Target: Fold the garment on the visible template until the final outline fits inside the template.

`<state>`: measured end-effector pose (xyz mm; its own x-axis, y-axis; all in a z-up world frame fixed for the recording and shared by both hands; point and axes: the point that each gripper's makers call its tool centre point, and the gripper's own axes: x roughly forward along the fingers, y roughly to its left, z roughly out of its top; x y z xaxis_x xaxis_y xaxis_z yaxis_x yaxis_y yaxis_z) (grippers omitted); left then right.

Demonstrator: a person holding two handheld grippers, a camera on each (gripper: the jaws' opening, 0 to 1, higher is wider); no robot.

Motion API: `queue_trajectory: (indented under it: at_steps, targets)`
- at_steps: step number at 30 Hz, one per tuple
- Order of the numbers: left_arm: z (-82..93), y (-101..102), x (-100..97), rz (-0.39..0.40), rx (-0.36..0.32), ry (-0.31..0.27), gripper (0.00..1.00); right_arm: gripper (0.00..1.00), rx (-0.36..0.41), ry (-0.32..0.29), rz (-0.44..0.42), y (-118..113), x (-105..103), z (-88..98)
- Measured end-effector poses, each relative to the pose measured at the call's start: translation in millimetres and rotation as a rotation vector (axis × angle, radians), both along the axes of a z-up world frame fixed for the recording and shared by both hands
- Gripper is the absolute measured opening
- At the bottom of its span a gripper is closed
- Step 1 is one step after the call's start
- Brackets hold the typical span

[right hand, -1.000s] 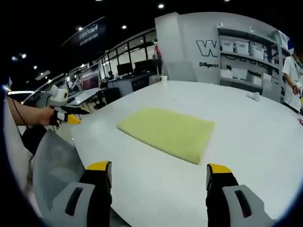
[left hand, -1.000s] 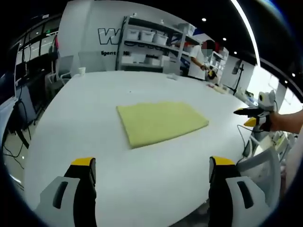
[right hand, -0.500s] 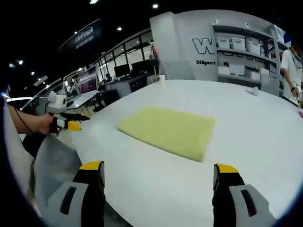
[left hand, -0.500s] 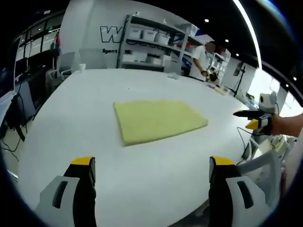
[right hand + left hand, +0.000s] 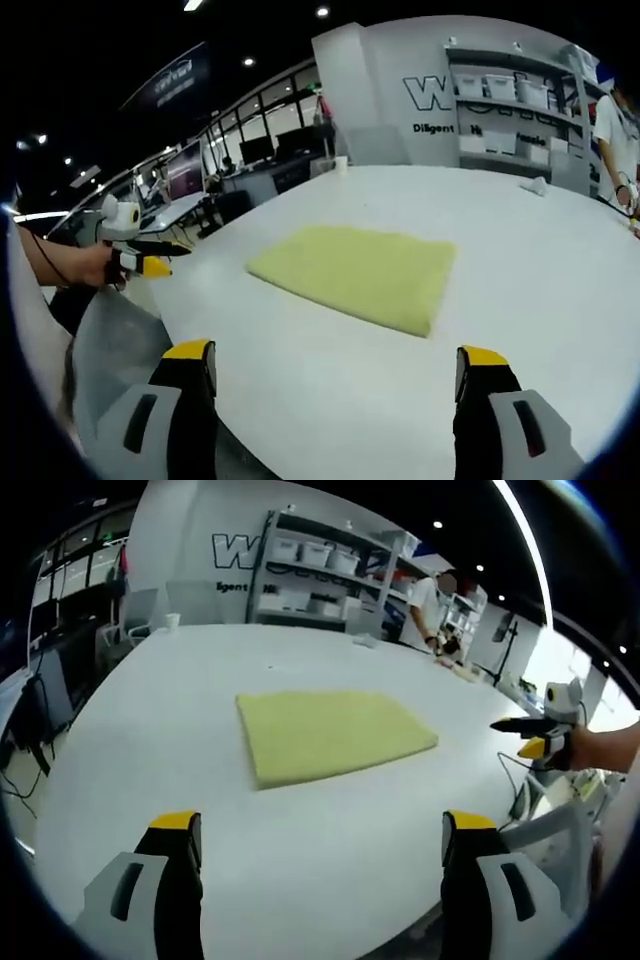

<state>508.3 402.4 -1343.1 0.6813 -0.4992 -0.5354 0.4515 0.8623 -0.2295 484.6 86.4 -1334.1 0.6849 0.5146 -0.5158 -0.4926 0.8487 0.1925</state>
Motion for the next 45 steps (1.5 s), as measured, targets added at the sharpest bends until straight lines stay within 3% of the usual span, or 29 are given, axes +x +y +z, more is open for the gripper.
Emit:
queue_trajectory:
  at_steps: [45]
  targets:
    - [2.5,-7.9,-1.8,0.011,-0.021,0.0,0.99,0.98,-0.001,0.003,0.001,-5.9,-0.3,-1.0]
